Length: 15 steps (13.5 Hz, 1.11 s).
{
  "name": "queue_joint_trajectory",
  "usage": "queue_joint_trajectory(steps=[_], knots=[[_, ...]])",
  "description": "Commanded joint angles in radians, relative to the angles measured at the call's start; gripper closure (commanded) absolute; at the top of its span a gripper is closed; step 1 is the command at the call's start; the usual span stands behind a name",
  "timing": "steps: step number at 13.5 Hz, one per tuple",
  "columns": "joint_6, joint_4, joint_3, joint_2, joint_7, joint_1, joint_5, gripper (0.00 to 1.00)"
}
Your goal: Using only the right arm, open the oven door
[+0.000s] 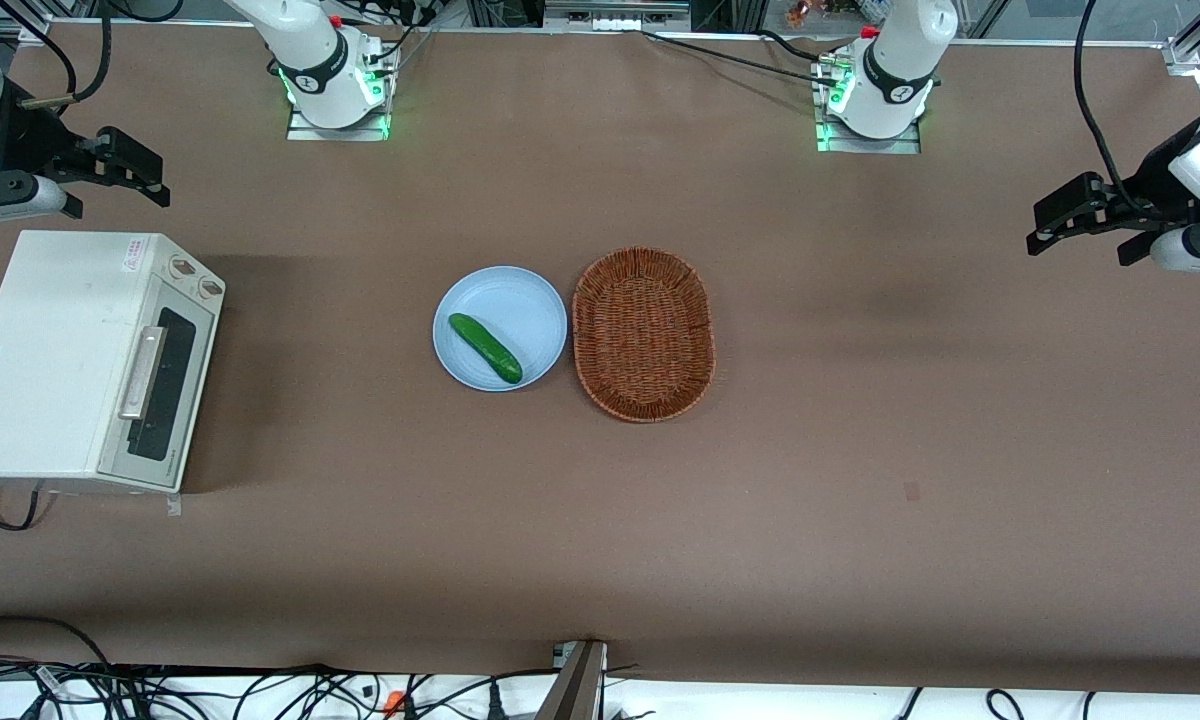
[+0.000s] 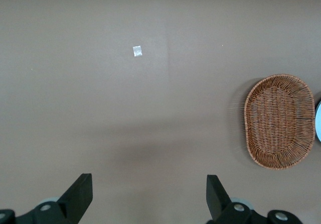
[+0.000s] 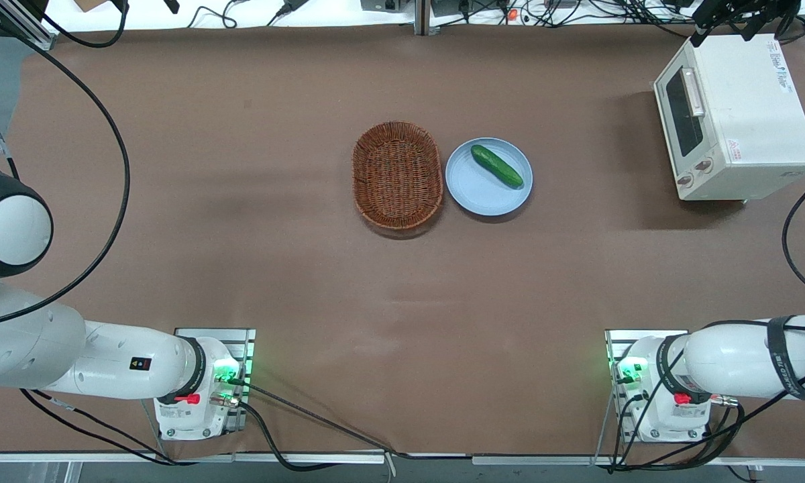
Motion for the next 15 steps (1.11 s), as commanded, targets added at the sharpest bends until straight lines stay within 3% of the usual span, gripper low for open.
queue_joint_trajectory(steps=[1,8,12,15], knots=[[-0.006,-0.006,0.013,-0.008,0.005,-0.013,-0.014,0.0],[0.026,-0.032,0.01,0.001,0.005,-0.014,-0.022,0.03],[0.154,-0.081,0.007,0.073,-0.007,-0.016,-0.097,0.31],[0.265,-0.081,-0.037,0.2,-0.029,-0.02,-0.158,0.77]])
